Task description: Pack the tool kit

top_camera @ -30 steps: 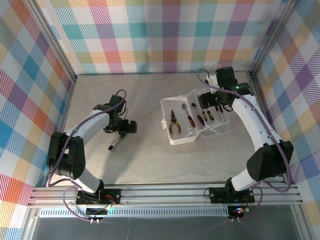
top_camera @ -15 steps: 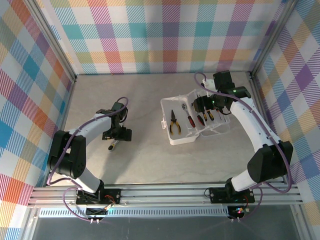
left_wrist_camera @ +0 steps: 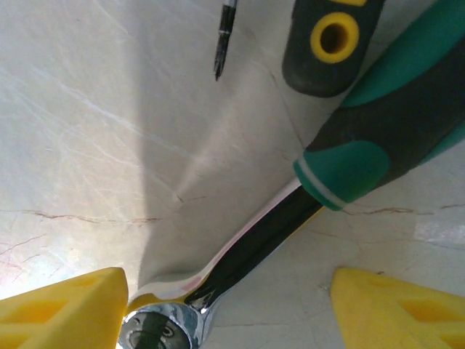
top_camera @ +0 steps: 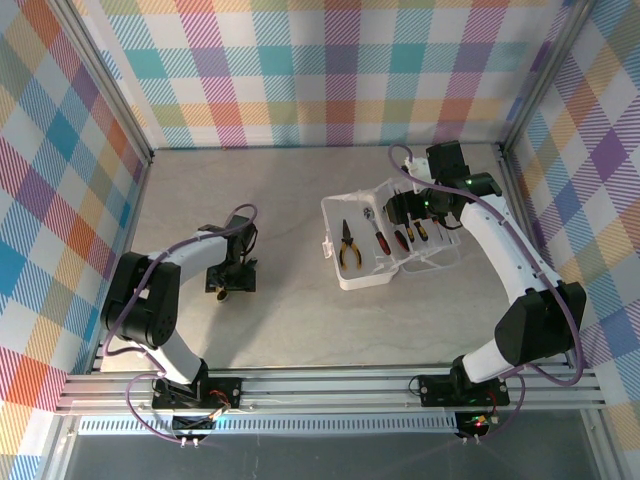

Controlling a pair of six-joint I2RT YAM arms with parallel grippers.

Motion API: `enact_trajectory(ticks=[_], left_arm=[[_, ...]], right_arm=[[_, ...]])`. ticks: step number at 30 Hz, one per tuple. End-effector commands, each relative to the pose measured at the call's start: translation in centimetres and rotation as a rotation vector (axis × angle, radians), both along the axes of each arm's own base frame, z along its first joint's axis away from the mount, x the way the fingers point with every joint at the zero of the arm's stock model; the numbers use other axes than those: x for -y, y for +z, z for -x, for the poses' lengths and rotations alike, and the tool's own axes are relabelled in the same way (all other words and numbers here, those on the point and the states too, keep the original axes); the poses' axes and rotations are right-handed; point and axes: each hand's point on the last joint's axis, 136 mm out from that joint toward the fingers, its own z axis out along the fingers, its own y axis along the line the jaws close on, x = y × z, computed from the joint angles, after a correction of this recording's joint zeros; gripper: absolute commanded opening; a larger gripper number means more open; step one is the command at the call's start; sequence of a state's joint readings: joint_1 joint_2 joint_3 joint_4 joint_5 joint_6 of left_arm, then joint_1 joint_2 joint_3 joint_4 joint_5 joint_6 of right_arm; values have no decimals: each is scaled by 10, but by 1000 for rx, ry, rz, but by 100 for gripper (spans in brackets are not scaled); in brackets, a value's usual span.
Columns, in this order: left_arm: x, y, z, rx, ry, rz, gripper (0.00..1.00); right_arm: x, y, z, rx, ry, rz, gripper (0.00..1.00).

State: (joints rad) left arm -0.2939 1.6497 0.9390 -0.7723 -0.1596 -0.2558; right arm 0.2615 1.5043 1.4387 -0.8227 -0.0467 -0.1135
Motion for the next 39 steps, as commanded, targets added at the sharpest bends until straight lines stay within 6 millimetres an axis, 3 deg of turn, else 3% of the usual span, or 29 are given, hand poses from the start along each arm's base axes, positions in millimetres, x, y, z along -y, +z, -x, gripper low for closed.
enact_trajectory(ticks=[1,7,17,22,25,30,39], left_arm=[[1,-19,26,-104,25,15,67],[17,-29,33,-151,1,96,46],[38,-32,29,-187,-115,103,27],[42,-29,27,-178,-133,110,9],[48,-23,24,-160,-161,116,6],[66,0,14,-92,-262,137,2],[99,77,-9,124,-466,194,0]], right_arm=[[-6,6,-2,21,21,-25,83],[-6,5,-2,19,20,-23,83],[-5,6,-1,17,15,-19,83],[-5,6,-2,18,14,-17,83],[-4,6,-1,19,13,-17,83],[-6,8,1,18,16,-28,83],[-18,15,7,9,32,-111,83]])
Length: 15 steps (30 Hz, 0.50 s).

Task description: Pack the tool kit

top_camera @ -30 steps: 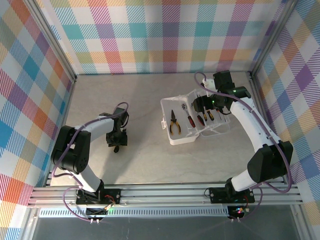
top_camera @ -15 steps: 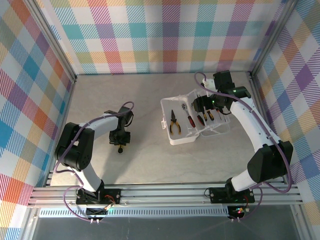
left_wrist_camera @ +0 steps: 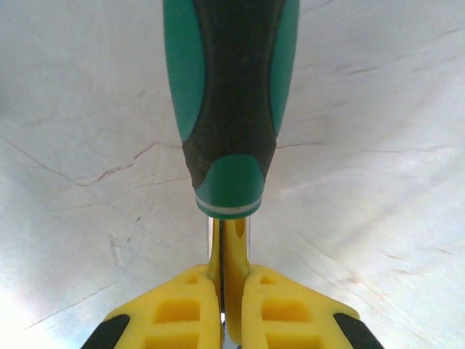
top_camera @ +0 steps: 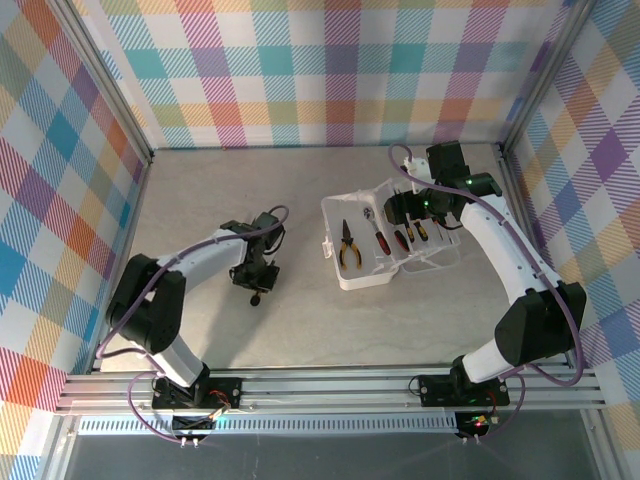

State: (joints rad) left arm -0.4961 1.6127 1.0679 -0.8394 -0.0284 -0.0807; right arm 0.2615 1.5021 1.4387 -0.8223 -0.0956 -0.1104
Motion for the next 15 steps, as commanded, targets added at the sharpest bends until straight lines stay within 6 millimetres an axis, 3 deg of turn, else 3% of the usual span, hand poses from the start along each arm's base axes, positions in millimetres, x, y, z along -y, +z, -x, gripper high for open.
enact_trajectory(ticks=[1,6,12,15], left_arm=[[19,47,-10,107,-99,92,0],[46,79,-19,181,-197,220,0],[97,115,-28,272,-356,431,0],[117,127,-30,296,-435,470,0]], right_arm=[[-12,13,5,10,8,-85,83],[-31,21,14,-20,64,-201,83],[-79,47,35,-93,244,-511,86],[-90,48,36,-139,261,-586,86]])
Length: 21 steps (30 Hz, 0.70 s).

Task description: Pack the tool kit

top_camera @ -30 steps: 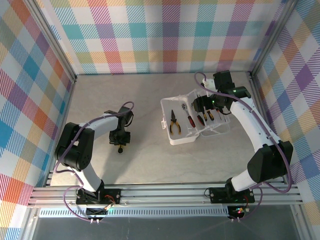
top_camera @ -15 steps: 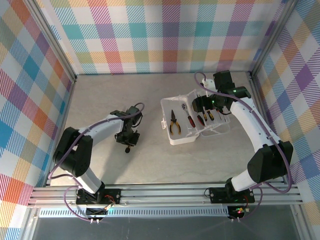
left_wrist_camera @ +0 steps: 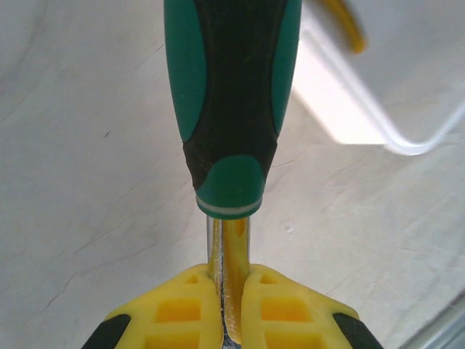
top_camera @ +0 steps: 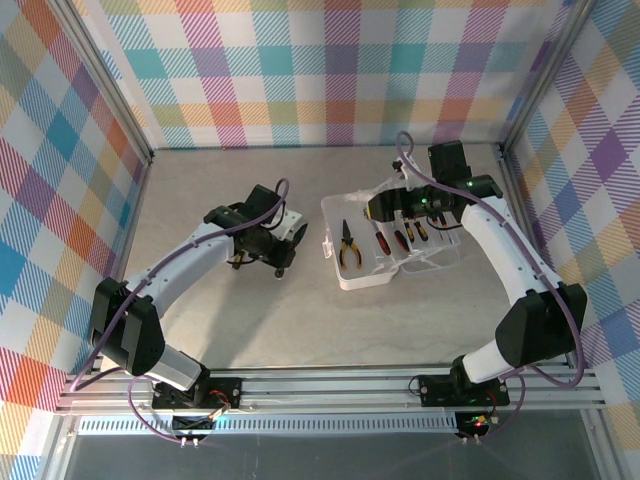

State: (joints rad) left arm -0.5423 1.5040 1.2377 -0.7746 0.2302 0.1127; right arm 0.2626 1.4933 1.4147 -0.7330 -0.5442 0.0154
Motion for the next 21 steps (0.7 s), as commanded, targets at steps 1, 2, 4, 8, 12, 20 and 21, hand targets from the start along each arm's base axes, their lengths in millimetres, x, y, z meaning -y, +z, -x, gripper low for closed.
enact_trajectory(ticks=[1,2,4,8,12,20,21], left_arm=[[41,36,-7,98,-154,128,0],[46,38,-7,104,-171,136,0],[56,44,-9,116,-203,154,0],[71,52,-11,135,-250,178,0],[81,57,-10,145,-279,197,0],[86,55,-7,130,-302,204,0],[86,56,-7,132,-304,209,0]], right_arm=[[-26,15,10,-59,91,-174,86],[-29,13,10,-70,93,-176,86],[-36,9,11,-93,110,-181,84],[-51,1,13,-120,139,-169,82],[-60,-8,11,-140,148,-150,80],[-75,-14,6,-157,175,-150,76],[-77,-15,5,-162,178,-150,75]])
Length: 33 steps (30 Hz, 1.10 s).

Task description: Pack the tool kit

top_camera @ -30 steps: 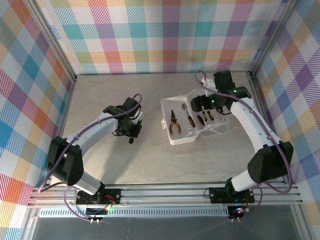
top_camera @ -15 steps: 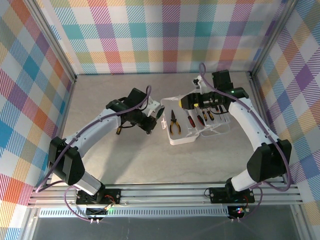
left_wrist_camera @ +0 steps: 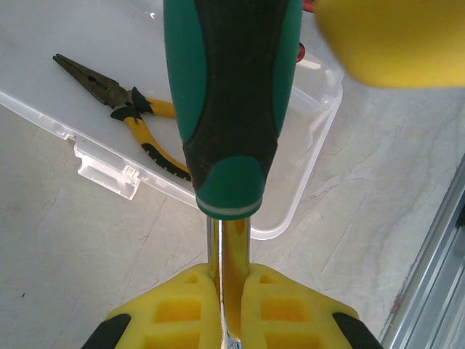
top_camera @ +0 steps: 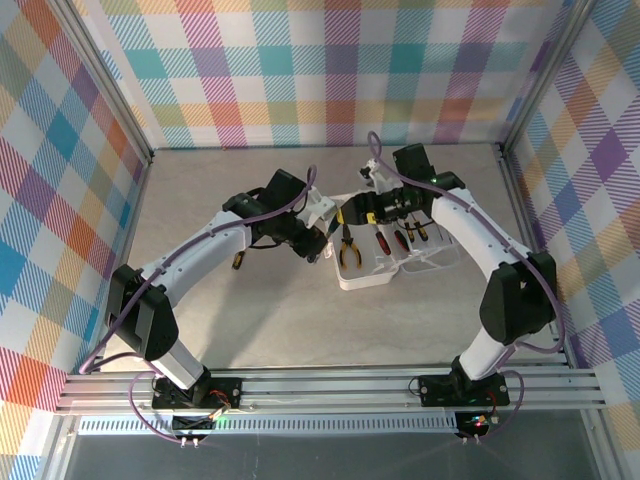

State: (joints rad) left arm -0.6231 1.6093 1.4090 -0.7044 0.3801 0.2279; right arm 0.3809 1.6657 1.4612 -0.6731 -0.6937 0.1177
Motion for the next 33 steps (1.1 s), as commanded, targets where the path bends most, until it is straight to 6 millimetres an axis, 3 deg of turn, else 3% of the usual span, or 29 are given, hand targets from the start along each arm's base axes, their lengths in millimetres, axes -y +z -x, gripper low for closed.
enact_trajectory(ticks=[1,5,14,21,29,32,33], left_arm=[[14,17,2,29,-57,57,0],[17,20,3,31,-69,75,0],[19,15,4,20,-81,80,0],[19,11,2,27,-73,70,0],[9,13,-11,55,-3,51,5],[4,17,-18,66,29,65,23],[2,19,-19,70,39,71,34]], right_arm=[[-12,11,-2,13,34,-42,74],[-19,10,-2,3,48,-60,69],[-32,14,1,-14,78,-109,47],[-30,15,2,-6,64,-90,1],[-8,27,-7,55,-13,-46,0],[3,33,-12,78,-53,-40,0],[8,36,-15,92,-71,-37,0]])
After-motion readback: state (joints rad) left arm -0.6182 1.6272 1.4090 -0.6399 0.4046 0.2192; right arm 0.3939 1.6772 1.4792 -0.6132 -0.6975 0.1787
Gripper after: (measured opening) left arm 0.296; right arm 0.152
